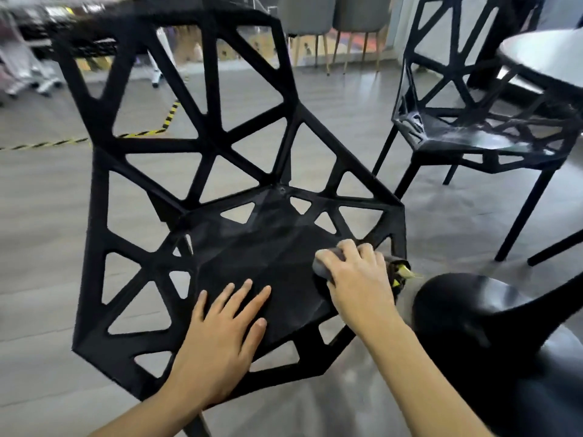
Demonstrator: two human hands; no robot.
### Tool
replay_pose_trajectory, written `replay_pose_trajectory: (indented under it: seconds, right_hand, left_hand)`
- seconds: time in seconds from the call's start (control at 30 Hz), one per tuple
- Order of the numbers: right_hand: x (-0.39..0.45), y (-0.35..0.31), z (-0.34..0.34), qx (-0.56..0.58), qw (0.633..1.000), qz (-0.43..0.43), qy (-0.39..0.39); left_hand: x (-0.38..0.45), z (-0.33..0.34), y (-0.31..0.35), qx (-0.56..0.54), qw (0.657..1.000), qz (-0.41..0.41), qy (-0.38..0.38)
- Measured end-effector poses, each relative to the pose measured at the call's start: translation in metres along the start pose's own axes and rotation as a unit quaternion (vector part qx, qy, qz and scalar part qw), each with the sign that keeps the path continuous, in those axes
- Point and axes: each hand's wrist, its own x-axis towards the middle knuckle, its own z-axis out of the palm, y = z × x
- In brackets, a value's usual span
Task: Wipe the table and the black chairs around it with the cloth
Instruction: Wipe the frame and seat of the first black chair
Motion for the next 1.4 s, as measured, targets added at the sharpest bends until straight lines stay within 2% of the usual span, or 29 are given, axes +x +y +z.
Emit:
replay_pose_trajectory:
  seconds: [0.1, 0.4, 0.53, 0.73, 0.9, 1.07, 1.13, 1.2, 1.3, 1.4]
  right_hand:
    - [0.035, 0.023, 0.000, 0.035, 0.996, -0.028, -0.081]
    - [0.085, -0.008, 0.043, 0.009, 0.987, -0.084, -0.135]
    - [0.133, -0.028, 0.063, 0.041, 0.973, -0.103, -0.204]
    - [0.181, -0.053, 0.095, 0.057, 0.973, -0.110, -0.195]
    - [0.209, -0.064, 0.107, 0.069, 0.973, -0.097, -0.198]
    - [0.195, -0.066, 0.103, 0.073, 0.978, -0.036, -0.192]
    - [0.186, -0.068, 0.097, 0.077, 0.977, -0.021, -0.196]
    - [0.178, -0.063, 0.096, 0.062, 0.981, -0.041, -0.178]
    - [0.169, -0.053, 0.096, 0.079, 0.983, -0.052, -0.160]
    - [0.168, -0.052, 0.095, 0.117, 0.977, -0.047, -0.170]
  left_hand:
    - [-0.001, -0.004, 0.003, -0.004, 1.000, -0.008, -0.007]
    - [0.002, -0.005, 0.005, -0.020, 1.000, -0.023, -0.001]
    - [0.004, 0.000, -0.001, 0.013, 0.999, -0.029, -0.024]
    - [0.016, 0.003, -0.007, -0.002, 0.999, -0.020, -0.041]
    - [0.036, -0.009, -0.028, 0.046, 0.998, 0.007, 0.041]
    - [0.076, -0.068, -0.078, 0.129, 0.976, -0.058, 0.167]
    - [0.095, -0.110, -0.107, 0.141, 0.949, -0.135, 0.247]
    - [0.112, -0.143, -0.137, 0.121, 0.920, -0.233, 0.290]
    - [0.135, -0.158, -0.159, 0.014, 0.910, -0.321, 0.264]
    - [0.149, -0.147, -0.163, -0.040, 0.898, -0.348, 0.267]
